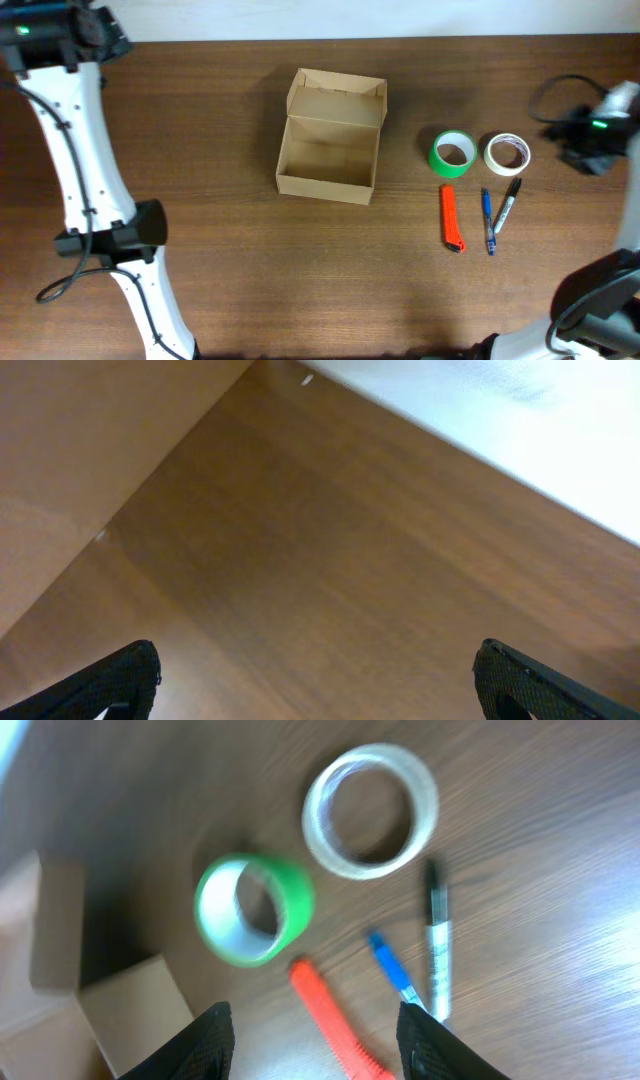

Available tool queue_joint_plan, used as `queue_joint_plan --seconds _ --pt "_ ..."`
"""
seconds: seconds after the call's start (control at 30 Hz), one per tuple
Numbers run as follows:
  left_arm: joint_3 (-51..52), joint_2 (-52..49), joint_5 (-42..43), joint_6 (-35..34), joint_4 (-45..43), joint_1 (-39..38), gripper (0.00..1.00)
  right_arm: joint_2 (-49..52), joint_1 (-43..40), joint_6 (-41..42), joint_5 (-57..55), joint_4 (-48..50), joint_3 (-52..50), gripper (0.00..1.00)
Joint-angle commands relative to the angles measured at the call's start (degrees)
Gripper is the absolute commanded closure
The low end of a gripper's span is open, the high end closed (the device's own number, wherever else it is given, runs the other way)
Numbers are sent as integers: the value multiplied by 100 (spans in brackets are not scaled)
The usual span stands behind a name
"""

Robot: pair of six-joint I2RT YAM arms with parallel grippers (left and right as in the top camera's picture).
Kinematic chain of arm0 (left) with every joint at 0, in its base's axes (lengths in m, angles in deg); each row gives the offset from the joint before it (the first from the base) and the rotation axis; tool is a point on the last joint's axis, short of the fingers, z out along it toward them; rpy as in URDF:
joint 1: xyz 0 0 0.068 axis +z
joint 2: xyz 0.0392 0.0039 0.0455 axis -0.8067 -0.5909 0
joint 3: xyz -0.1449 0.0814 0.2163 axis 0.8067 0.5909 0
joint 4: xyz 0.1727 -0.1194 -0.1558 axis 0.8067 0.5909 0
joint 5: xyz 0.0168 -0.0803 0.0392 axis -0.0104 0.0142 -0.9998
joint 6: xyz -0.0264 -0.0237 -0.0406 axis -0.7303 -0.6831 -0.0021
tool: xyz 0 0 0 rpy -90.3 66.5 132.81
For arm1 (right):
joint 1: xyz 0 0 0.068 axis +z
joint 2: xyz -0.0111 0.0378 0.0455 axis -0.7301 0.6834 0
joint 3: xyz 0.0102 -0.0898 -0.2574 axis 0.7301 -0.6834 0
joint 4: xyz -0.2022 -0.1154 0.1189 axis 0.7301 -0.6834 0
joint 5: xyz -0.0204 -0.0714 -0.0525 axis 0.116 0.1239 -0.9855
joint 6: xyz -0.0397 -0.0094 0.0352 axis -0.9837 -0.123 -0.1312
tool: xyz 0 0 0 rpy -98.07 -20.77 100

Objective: Pack container
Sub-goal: 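Grasp the green tape roll with the right gripper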

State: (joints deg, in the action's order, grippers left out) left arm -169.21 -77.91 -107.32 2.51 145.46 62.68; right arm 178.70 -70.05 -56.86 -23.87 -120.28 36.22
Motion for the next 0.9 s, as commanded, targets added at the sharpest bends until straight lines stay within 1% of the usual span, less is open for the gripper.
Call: queue_joint_plan --seconds 0.0,0.07,0.17,0.37,0.5,0.63,0.8,0.83,0.87 --pt "245 166 256 76 20 245 0 37 896 538 -1187 -74 129 46" --pt "352 166 256 76 22 356 0 116 1318 721 -1591 -85 129 45" --pt "407 166 256 76 24 446 0 391 1572 905 -1722 -101 129 45" --pt "409 166 256 79 22 455 0 1274 1554 914 -1421 -164 129 46" --pt "409 166 256 79 24 455 0 1827 1554 907 -1237 -7 129 46" --pt "409 166 256 79 24 455 0 2175 1554 903 -1165 133 129 46" --pt "409 166 256 79 22 455 0 2365 1554 890 -1161 332 129 46" --pt "409 166 256 79 22 455 0 2393 1554 890 -1161 378 129 48" --pt "409 166 256 79 24 455 0 2426 1554 890 -1158 426 129 53"
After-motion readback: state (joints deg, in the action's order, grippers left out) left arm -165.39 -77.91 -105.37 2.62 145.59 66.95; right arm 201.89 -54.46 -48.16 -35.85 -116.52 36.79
